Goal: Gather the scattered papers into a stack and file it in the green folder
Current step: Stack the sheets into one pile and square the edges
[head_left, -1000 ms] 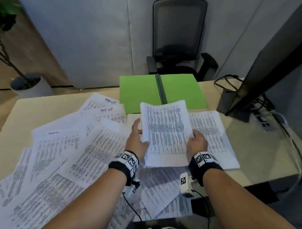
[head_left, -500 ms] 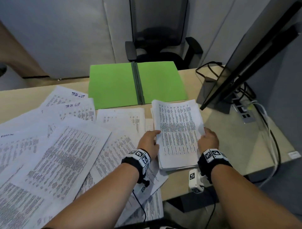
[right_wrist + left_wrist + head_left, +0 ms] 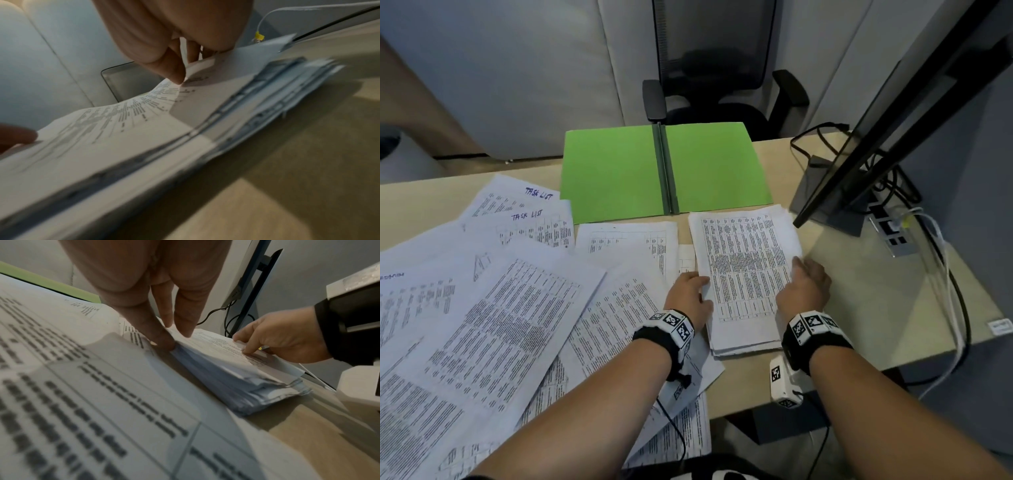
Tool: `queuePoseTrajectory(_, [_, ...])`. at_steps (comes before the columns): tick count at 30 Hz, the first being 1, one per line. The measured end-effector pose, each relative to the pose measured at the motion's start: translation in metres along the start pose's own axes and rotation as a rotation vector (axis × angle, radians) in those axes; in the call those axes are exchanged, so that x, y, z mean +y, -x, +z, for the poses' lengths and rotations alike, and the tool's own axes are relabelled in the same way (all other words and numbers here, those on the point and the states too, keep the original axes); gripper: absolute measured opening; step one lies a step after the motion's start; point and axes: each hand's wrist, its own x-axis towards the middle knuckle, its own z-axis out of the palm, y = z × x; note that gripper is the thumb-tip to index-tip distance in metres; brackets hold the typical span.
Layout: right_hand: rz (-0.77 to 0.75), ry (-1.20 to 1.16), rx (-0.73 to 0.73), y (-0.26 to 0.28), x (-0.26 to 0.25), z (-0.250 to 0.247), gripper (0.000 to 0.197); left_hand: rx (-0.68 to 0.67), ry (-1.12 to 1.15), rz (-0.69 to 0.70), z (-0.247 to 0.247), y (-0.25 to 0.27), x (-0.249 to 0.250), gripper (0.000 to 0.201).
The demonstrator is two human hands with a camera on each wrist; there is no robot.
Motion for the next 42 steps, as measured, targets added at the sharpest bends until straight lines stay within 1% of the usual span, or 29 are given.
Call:
queuePoseTrajectory(3, [-0.040, 0.065, 0.025, 0.011, -0.012, 0.003, 0.063, -0.001, 0.005, -0.004, -0.005, 0.004, -0.001, 0.050])
queuePoseTrajectory(5, [-0.055, 0.052, -0.014, 0.018, -0.020, 0.006, 0.062, -0.024, 0.047, -0.002, -0.008, 0.008, -0.003, 0.049])
queuePoseTrajectory(8, [-0.104, 0.001, -0.061, 0.030, -0.032, 0.009, 0.054, -0.043, 0.086, 0.030, -0.013, 0.019, -0.008, 0.049])
queuePoseTrajectory(11, [-0.147, -0.056, -0.111, 0.044, -0.044, 0.015, 0.048, 0.000, 0.125, 0.026, -0.022, 0.031, -0.018, 0.047])
queuePoseTrajectory(16, [-0.272, -0.090, -0.145, 0.071, -0.070, 0.033, 0.038, 0.074, 0.142, -0.030, -0.049, 0.052, -0.050, 0.042])
queuePoseTrajectory(20, [-0.370, -0.168, -0.186, 0.096, -0.093, 0.050, 0.037, 0.117, 0.089, -0.083, -0.074, 0.069, -0.081, 0.042])
queuePoseTrajectory(22, [-0.411, -0.187, -0.212, 0.109, -0.106, 0.058, 0.036, 0.162, 0.065, -0.094, -0.086, 0.078, -0.097, 0.043])
queuePoseTrajectory(25, [-0.390, -0.183, -0.259, 0.124, -0.124, 0.067, 0.040, 0.253, 0.076, -0.137, -0.104, 0.090, -0.126, 0.044])
queuePoseTrajectory(27, [-0.340, -0.125, -0.304, 0.131, -0.130, 0.074, 0.053, 0.290, 0.041, -0.192, -0.117, 0.097, -0.153, 0.049])
queuePoseTrajectory(28, [-0.310, -0.064, -0.336, 0.134, -0.132, 0.076, 0.062, 0.312, 0.011, -0.244, -0.124, 0.100, -0.169, 0.052])
queuePoseTrajectory(30, [-0.281, 0.079, -0.404, 0.141, -0.135, 0.079, 0.076, 0.363, -0.081, -0.394, -0.140, 0.107, -0.202, 0.059])
queuePoseTrajectory(31, [-0.279, 0.128, -0.421, 0.144, -0.139, 0.079, 0.080, 0.363, -0.139, -0.478, -0.150, 0.111, -0.217, 0.063])
queuePoseTrajectory(33, [-0.266, 0.164, -0.412, 0.148, -0.147, 0.077, 0.085, 0.301, -0.219, -0.606, -0.167, 0.120, -0.245, 0.071])
queuePoseTrajectory(36, [-0.198, 0.125, -0.390, 0.146, -0.155, 0.077, 0.091, 0.215, -0.249, -0.670, -0.184, 0.130, -0.273, 0.079])
queuePoseTrajectory(38, [-0.142, 0.027, -0.397, 0.145, -0.160, 0.080, 0.088, 0.217, -0.263, -0.664, -0.188, 0.137, -0.283, 0.081])
queuePoseTrajectory(39, [-0.129, -0.034, -0.388, 0.145, -0.161, 0.082, 0.083, 0.236, -0.280, -0.652, -0.189, 0.139, -0.285, 0.082])
queuePoseTrajectory(40, [-0.135, -0.074, -0.350, 0.145, -0.163, 0.083, 0.075, 0.253, -0.306, -0.646, -0.192, 0.141, -0.286, 0.084])
queuePoseTrajectory(42, [-0.177, -0.090, -0.217, 0.144, -0.168, 0.084, 0.052, 0.252, -0.330, -0.639, -0.198, 0.139, -0.287, 0.092])
